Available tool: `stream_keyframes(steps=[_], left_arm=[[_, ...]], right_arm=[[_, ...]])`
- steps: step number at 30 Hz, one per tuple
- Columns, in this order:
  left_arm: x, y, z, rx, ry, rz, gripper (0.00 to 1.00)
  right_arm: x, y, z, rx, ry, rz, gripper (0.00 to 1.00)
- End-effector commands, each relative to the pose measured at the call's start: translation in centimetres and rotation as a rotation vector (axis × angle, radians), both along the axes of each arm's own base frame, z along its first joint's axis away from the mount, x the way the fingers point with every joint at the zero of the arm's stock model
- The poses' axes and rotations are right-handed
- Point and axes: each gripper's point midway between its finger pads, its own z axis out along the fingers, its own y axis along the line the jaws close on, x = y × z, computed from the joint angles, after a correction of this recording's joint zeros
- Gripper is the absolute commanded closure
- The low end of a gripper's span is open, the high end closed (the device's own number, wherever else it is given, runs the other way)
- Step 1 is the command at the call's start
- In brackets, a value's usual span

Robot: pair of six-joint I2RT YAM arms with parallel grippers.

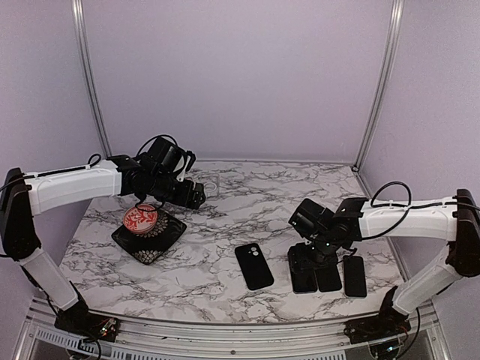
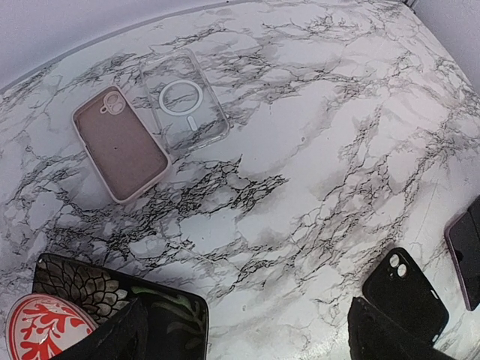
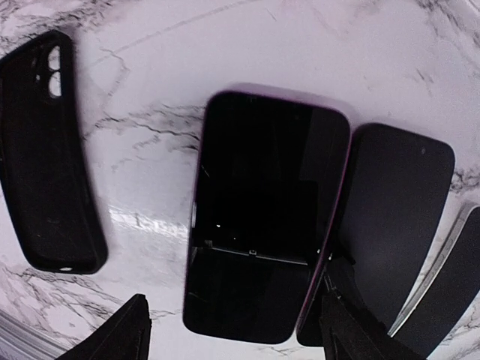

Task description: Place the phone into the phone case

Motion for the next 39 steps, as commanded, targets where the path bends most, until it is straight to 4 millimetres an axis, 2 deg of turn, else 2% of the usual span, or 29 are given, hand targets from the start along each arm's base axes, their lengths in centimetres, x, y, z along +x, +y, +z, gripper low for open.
stream_keyframes(steps=[1,4,8,14,21,23,27,32,39], left_arm=[[-0.4,0.0,-0.1,-0.012,0.014,-0.007,0.07],[-0.4,0.0,-0.2,-0.009,0.017,-0.008,0.07],[-0.5,-0.1,-0.4,-0.011,0.022,-0.011,0.07],[-0.4,-0.1,-0.5,-0.006,0.021,-0.008,0.07],[-0.2,0.1,-0.5,0.006,0.012,-0.005,0.07],[-0.3,0.1,-0.6,0.007,0.016,-0.007,0.07],[-0.3,0.0,-0.8,0.01,0.02,-0.009,0.07],[-0.1,0.2,-0.7,0.022,0.009,-0.004,0.07],[0.0,0.4,-0.5,0.031,-0.004,-0.001,0.07]], right_arm=[[-1.6,-1.2,-0.7,0.058,0.081,-0.059,0.23],[-2.2,-1.1,-1.6,0.06,0.117,-0.058,0.22],[-2.7,-2.0,-3.4,-0.004,0.159,-0.051,0.21],[-2.5,-0.3,-3.7,0.027,0.188,-0.004,0.21],[-2.2,-0.7,-5.1,-0.026,0.201,0.012,0.11],[-1.8,-0.7,-5.3,-0.041,0.199,0.02,0.1],[0.9,-1.1,-5.4,-0.108,0.136,0.018,0.11],[2.9,-1.2,-5.4,-0.186,0.118,0.036,0.18],[1.1,-1.0,-5.0,-0.243,0.169,0.109,0.19]])
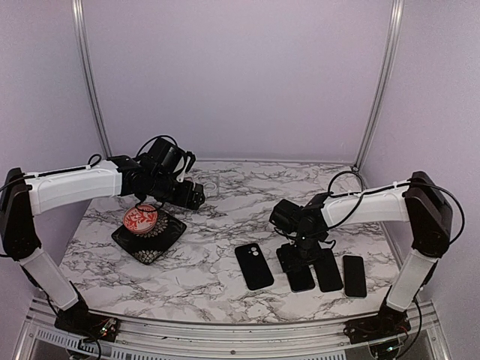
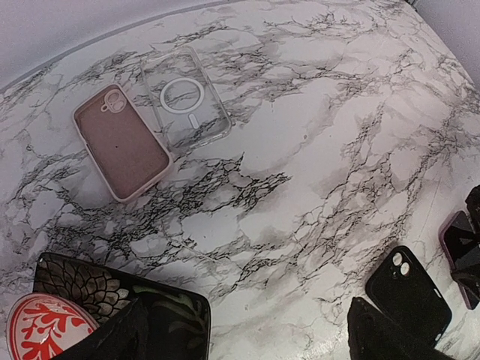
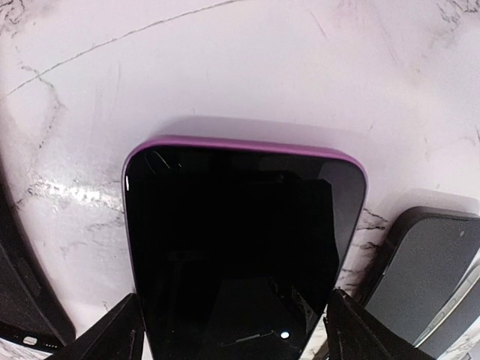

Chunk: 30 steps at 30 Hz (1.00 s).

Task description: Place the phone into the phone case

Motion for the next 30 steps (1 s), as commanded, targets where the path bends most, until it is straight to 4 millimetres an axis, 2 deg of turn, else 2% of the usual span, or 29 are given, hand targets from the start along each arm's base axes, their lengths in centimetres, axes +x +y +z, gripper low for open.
stream_keyframes(steps=[1,3,10,13,16,20,24,30], left_arm=[[0.1,0.3,-0.3,0.022,-0.005,0.0,0.07],[0.0,0.2,-0.3,0.02,-0.001,-0.002,0.07],[0.0,0.2,-0.4,0.02,0.001,-0.005,0.07],[-0.1,0.2,-0.3,0.017,0.002,-0.007,0.07],[-0.1,0.2,-0.3,0.018,0.001,-0.006,0.07],[-0.1,0.2,-0.4,0.018,0.002,-0.008,0.07],[-0.1,0.2,-0.5,0.02,0.006,-0.01,0.07],[-0.1,0.2,-0.6,0.024,0.005,-0.009,0.07]], right_arm=[[-1.7,-0.6,-0.2,-0.071,0.059,0.074,0.19],[-2.4,0.2,-0.6,-0.037,0.096,0.099,0.19],[-3.2,0.7,-0.8,0.018,0.165,0.125,0.19],[-3.1,0.3,-1.3,0.012,0.181,0.127,0.25],[-2.3,-0.1,-1.3,-0.014,0.164,0.118,0.4],[-0.7,0.6,0.6,0.004,0.087,0.109,0.5],[0.8,1.7,3.2,0.05,-0.01,0.088,0.56],[2.7,4.5,6.7,0.097,-0.201,0.042,0.61]])
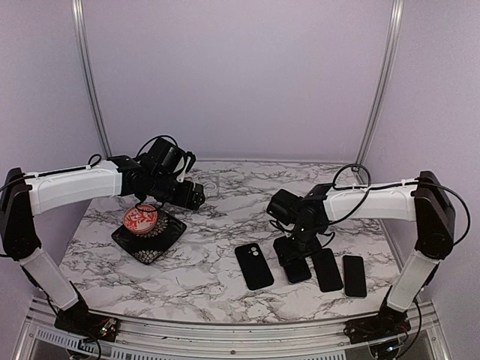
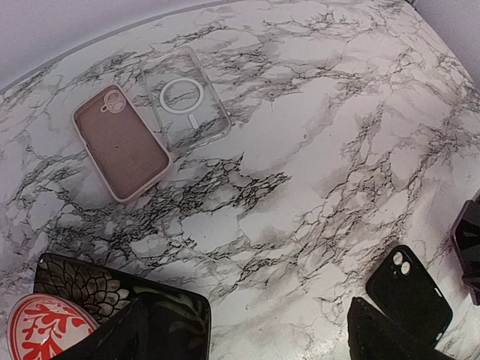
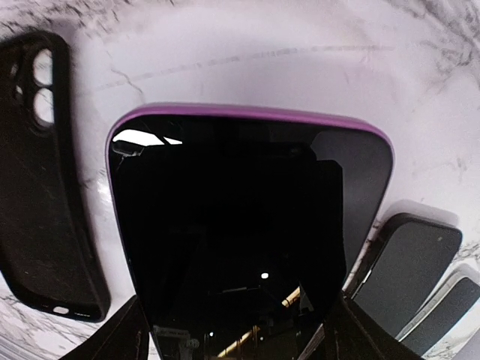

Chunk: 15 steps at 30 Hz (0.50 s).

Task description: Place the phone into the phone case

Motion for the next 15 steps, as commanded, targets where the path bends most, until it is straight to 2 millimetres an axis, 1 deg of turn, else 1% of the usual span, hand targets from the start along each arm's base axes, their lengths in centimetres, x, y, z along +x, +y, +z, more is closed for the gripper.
stream_keyframes(steps=[1,4,6,8,10,12,15], left_arm=[[0.0,0.2,-0.6,0.022,0.006,-0.004,0.07],[-0.1,0.2,-0.8,0.025,0.01,-0.005,0.07],[0.0,0.2,-0.8,0.026,0.01,-0.004,0.07],[0.0,0.2,-0.8,0.026,0.008,-0.006,0.07],[0.0,0.2,-0.8,0.026,0.008,-0.005,0.07],[0.0,0.2,-0.8,0.026,0.008,-0.006,0.07],[-0.1,0.2,-0.8,0.026,0.009,-0.007,0.07]], right_arm=[[2.8,4.1,4.9,0.094,-0.231,-0.051,0.6],[2.8,7.7,6.5,0.16,-0.322,-0.044,0.61],[2.6,9.6,6.7,0.19,-0.361,-0.04,0.61],[2.3,10.9,6.5,0.207,-0.372,-0.03,0.62],[2.0,11.9,5.9,0.206,-0.36,-0.018,0.62],[1.6,12.4,5.0,0.184,-0.349,-0.005,0.62],[1.2,12.3,3.9,0.137,-0.334,0.002,0.62]])
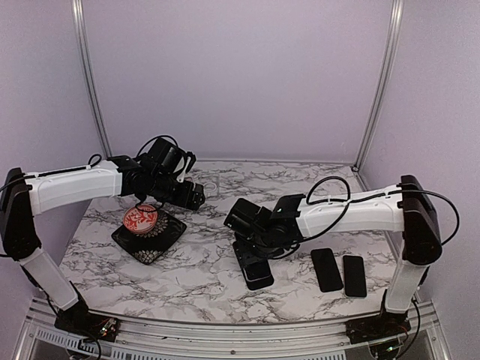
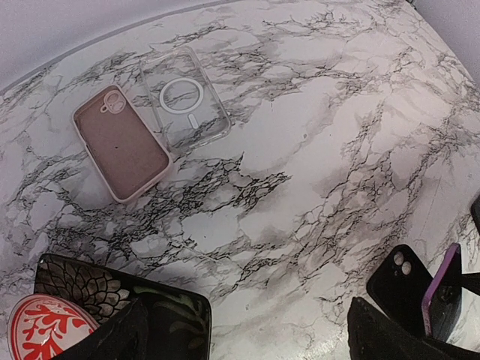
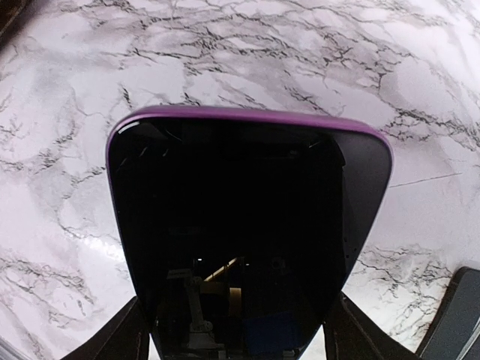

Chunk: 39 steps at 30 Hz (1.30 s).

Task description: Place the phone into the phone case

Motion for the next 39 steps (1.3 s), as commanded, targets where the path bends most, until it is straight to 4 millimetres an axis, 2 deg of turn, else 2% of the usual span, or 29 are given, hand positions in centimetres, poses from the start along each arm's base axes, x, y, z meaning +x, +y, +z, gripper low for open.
stream_keyframes(steps=[1,11,16,23,29,34,36,39], left_arm=[[0.0,0.2,-0.8,0.023,0.01,-0.003,0.07],[0.0,0.2,-0.6,0.023,0.004,-0.003,0.07],[0.0,0.3,-0.6,0.024,0.005,-0.003,0.07],[0.0,0.3,-0.8,0.033,0.005,-0.002,0.07],[0.0,0.4,-0.8,0.035,0.005,-0.003,0.07],[0.1,0.5,-1.1,0.044,0.007,-0.001,0.07],[0.1,0.5,-1.0,0.043,0.004,0.0,0.07],[0.1,0.4,-0.9,0.041,0.004,-0.002,0.07]], right_arm=[[0.7,0.6,-0.2,-0.018,-0.038,-0.046,0.62],[0.1,0.1,-1.8,-0.042,-0.022,-0.05,0.64],[-0.3,-1.0,-2.4,-0.094,-0.008,-0.039,0.64],[-1.4,0.4,-3.6,-0.05,0.069,0.014,0.66],[-2.6,-1.0,-4.6,-0.105,0.123,0.026,0.65],[-3.9,-0.8,-6.0,-0.118,0.203,0.069,0.51],[-4.1,-1.1,-6.1,-0.138,0.217,0.075,0.42],[-4.3,-1.4,-6.1,-0.152,0.238,0.081,0.2]])
